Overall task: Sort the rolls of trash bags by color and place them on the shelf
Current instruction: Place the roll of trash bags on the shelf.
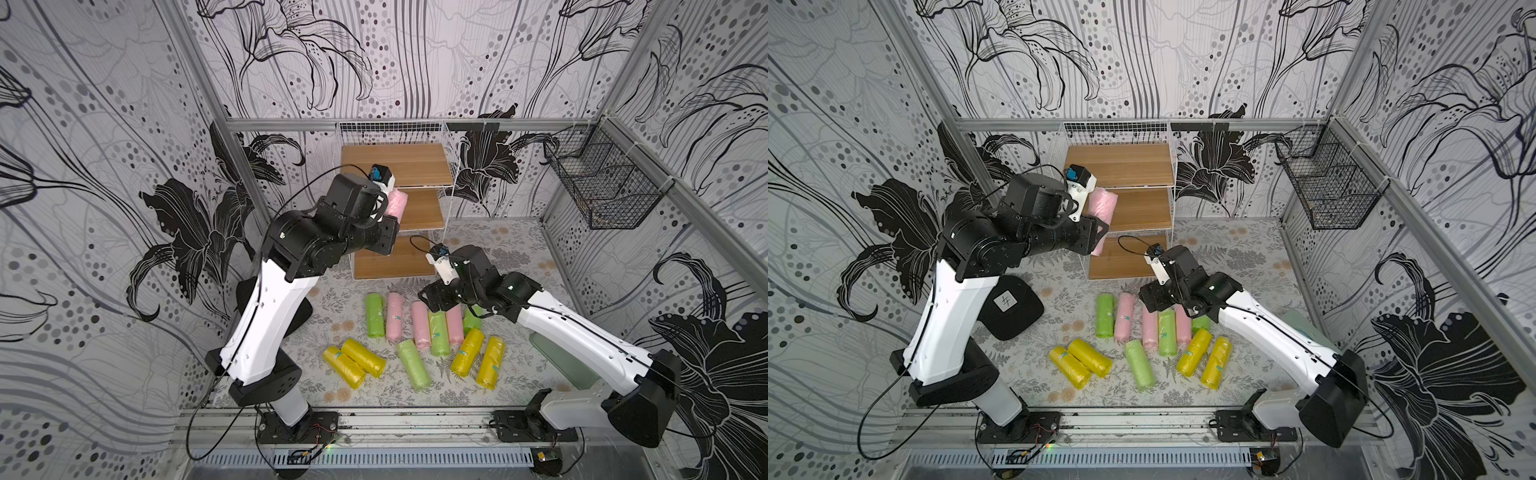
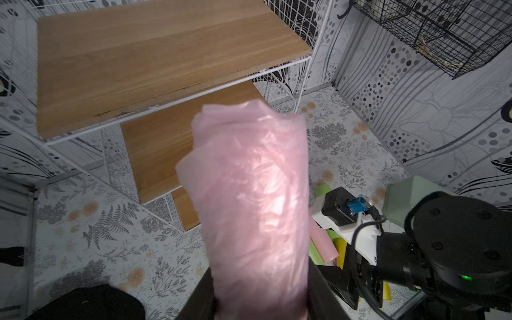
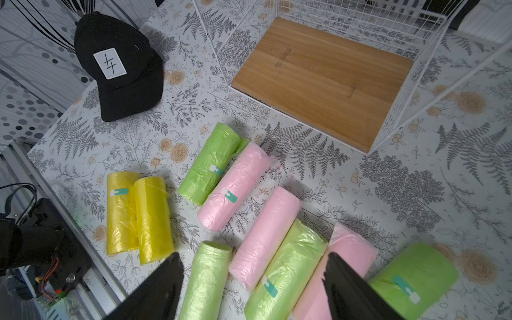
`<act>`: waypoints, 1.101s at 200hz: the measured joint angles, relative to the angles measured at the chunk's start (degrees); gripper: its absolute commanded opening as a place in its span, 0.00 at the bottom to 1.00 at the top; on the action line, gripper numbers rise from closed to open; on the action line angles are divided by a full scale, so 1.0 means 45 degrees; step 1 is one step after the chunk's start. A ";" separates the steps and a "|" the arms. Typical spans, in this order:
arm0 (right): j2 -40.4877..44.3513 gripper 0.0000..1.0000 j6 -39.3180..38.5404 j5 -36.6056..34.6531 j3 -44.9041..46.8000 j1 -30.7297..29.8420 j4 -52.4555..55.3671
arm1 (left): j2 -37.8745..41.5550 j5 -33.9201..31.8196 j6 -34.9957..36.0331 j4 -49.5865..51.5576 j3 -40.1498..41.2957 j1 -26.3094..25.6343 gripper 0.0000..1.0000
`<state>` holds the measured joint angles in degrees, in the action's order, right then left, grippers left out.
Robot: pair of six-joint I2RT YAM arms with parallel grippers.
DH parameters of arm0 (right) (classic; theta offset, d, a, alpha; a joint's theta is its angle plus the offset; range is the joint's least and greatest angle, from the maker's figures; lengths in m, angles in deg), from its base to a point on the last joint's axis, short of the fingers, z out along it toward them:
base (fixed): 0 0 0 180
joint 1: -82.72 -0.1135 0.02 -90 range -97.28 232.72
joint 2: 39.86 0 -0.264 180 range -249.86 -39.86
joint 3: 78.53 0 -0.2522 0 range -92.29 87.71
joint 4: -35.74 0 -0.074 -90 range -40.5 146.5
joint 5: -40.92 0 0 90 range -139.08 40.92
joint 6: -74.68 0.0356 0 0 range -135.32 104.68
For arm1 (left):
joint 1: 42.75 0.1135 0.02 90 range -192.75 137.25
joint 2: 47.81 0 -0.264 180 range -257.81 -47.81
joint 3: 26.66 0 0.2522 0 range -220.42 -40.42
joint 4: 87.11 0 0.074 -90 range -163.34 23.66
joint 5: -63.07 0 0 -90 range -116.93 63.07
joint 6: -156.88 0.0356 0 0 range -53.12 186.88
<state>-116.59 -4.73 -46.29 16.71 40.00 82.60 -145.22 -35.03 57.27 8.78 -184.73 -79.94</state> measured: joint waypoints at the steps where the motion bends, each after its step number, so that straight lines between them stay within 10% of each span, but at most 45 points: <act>1: 0.0000 0.83 0.0000 -0.0005 -0.0005 0.0000 0.0000 | -0.0024 0.0000 0.0019 -0.0005 -0.0024 0.0068 0.33; 112: -0.0141 0.79 -0.0185 0.0325 -0.0986 0.0000 -0.0607 | -0.1938 -0.0568 0.0860 -0.4250 -0.0427 0.2973 0.30; 220: -0.5090 0.63 -0.0432 0.1156 -0.8582 -0.0325 -0.2754 | -0.3041 0.0724 0.0000 -0.5804 -0.1083 0.4435 0.39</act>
<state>-139.50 -6.68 -41.09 -21.91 38.53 70.21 -158.90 -31.77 57.27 -17.34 -189.61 -59.99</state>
